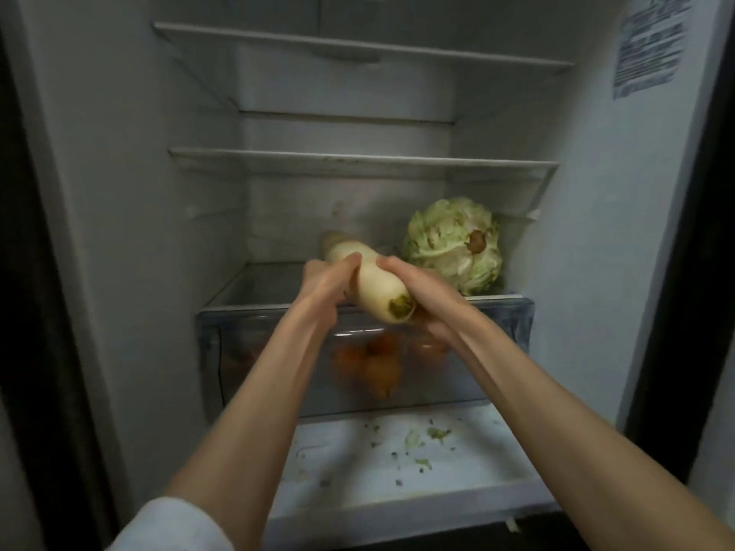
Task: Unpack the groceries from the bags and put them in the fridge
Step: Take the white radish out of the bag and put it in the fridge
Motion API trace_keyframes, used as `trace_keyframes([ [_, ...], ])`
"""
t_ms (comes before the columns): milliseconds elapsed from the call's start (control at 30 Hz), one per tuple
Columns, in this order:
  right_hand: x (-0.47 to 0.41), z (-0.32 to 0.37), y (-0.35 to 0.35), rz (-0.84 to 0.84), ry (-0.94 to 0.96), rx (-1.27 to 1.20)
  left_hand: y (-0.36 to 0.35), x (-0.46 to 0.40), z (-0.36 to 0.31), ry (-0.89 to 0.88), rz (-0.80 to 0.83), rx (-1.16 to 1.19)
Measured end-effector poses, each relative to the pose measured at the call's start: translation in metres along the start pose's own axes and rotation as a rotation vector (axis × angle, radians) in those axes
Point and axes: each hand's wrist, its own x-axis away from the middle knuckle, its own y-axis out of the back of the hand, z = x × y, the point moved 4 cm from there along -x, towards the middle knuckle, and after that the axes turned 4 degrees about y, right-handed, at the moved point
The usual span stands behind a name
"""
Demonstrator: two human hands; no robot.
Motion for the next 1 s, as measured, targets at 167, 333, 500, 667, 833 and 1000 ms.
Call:
trace_keyframes([
  [167,-0.045,0.004,-0.004,-0.058,-0.012,-0.015,-0.012,-0.052,0.000,0.038,0.055,-0.060],
  [333,-0.071,0.000,0.001,-0.145,0.021,0.025,-0.023,-0.079,0.001,0.047,0.159,-0.107],
  [500,-0.089,0.006,-0.003,-0.222,0.165,0.266,-0.030,-0.101,0.002,0.036,0.168,-0.111],
  [667,-0.086,-0.015,-0.009,0.050,0.102,0.171,-0.026,-0.108,0.002,-0.002,0.218,-0.217],
  [833,-0.077,-0.004,0.003,0.194,0.200,0.476,-0.015,-0.105,0.006,0.017,0.328,-0.277],
  [1000,-0.074,0.003,0.006,0.141,0.276,0.569,-0.018,-0.099,0.004,-0.014,0.421,-0.298],
])
